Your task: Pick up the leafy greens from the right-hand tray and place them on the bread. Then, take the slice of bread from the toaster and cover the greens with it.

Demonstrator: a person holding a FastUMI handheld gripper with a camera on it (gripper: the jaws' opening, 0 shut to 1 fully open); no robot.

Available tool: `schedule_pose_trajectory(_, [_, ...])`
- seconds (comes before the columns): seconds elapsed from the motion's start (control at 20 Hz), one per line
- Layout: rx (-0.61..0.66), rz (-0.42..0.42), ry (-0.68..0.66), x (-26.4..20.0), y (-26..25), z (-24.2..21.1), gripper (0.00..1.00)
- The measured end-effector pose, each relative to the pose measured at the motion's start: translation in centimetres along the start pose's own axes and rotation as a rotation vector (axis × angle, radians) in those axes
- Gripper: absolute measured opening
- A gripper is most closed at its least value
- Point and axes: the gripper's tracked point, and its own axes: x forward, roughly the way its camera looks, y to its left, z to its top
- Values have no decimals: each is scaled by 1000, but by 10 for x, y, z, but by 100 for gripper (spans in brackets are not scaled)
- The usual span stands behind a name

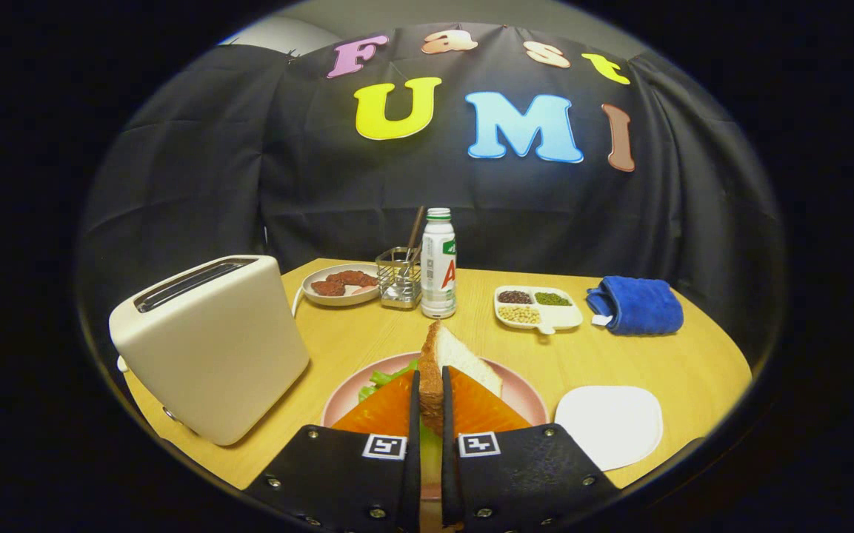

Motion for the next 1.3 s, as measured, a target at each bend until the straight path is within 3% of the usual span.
schedule_pose_trajectory(0.3, [12,59,77,10,21,-28,12])
schedule_pose_trajectory(0.95, [28,52,78,16,34,-44,12])
schedule_pose_trajectory(1.05, [51,66,90,16,35,-46,24])
schedule_pose_trajectory(1.3, [63,85,82,15,37,-45,31])
